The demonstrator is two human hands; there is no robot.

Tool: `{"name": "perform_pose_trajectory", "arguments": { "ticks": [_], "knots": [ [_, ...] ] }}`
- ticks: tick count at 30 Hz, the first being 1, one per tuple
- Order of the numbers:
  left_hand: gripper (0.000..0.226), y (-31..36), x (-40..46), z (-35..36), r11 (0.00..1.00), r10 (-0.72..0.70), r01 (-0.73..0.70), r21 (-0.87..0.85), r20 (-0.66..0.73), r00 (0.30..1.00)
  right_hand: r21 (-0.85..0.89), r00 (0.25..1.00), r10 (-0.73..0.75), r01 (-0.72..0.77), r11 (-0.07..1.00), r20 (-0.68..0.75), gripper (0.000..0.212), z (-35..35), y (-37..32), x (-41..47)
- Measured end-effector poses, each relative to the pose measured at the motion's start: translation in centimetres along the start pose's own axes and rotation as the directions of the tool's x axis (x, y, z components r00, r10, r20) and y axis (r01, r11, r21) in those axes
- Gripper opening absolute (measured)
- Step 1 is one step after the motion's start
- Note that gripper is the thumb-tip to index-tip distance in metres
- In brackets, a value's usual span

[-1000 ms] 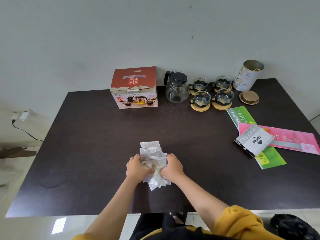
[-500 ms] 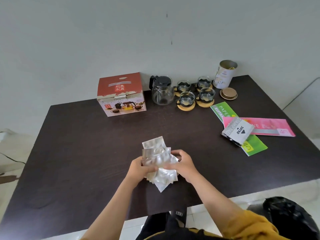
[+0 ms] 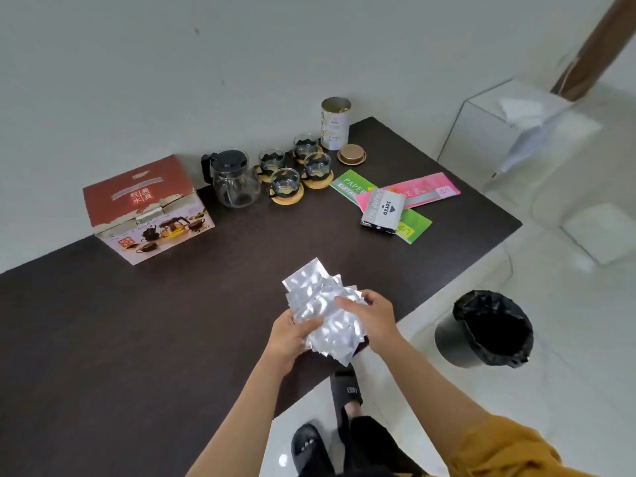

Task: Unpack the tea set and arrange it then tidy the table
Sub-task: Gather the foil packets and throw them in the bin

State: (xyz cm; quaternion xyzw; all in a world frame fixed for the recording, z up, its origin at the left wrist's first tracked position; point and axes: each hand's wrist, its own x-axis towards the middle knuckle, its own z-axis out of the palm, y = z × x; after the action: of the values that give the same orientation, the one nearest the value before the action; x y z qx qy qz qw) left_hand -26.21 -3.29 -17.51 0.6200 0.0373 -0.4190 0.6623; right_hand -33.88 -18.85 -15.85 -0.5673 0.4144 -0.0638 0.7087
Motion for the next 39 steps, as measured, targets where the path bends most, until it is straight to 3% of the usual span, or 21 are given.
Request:
{"name": "perform_pose_trajectory", "arguments": {
  "ticks": [5,10,17,20,23,26,29,32,36,39],
  "knots": [
    [0.030,-0.9,0.2,5.7,0.993,-0.012,0.007,0.118,0.047,0.999,0.102,0.994,0.032,-0.021,0.995,-0.105,0.023,-6.2,0.9,-1.8],
    [0.027,-2.1,1.7,12.4,0.969,-0.054,0.036,0.244,0.064,0.996,0.235,0.978,0.093,-0.048,0.971,-0.184,0.031,-12.3,2.0,-2.3],
    [0.026,-3.5,5.2,26.2,0.889,-0.135,0.034,0.456,0.190,0.972,0.539,0.926,0.229,-0.032,0.841,-0.301,0.033,-24.5,2.9,0.0],
    [0.021,-5.1,7.1,32.9,0.837,-0.211,0.051,0.544,0.236,0.948,0.556,0.892,0.271,-0.027,0.831,-0.362,0.029,-30.7,3.6,1.1],
    [0.017,-6.9,8.8,38.1,0.782,-0.274,0.069,0.620,0.242,0.931,0.542,0.832,0.346,-0.065,0.838,-0.434,0.041,-35.5,4.4,2.3],
    [0.016,-8.3,9.8,41.9,0.744,-0.345,0.139,0.654,0.198,0.917,0.518,0.777,0.388,-0.094,0.850,-0.496,0.030,-38.9,4.8,3.4],
    [0.021,-9.6,11.2,44.0,0.695,-0.393,0.205,0.690,0.125,0.911,0.518,0.723,0.441,-0.135,0.844,-0.531,0.017,-40.7,5.2,4.2],
    [0.043,-10.3,12.9,45.4,0.645,-0.427,0.237,0.727,0.085,0.900,0.560,0.663,0.509,-0.160,0.813,-0.549,0.019,-41.8,5.8,5.6],
    [0.034,-10.8,16.0,46.9,0.570,-0.445,0.238,0.786,0.052,0.894,0.587,0.605,0.581,-0.221,0.779,-0.544,0.063,-42.5,7.5,8.9],
    [0.071,-11.4,18.9,47.9,0.493,-0.482,0.214,0.843,0.059,0.874,0.595,0.536,0.630,-0.267,0.758,-0.562,0.046,-42.8,7.0,10.8]
  ]
}}
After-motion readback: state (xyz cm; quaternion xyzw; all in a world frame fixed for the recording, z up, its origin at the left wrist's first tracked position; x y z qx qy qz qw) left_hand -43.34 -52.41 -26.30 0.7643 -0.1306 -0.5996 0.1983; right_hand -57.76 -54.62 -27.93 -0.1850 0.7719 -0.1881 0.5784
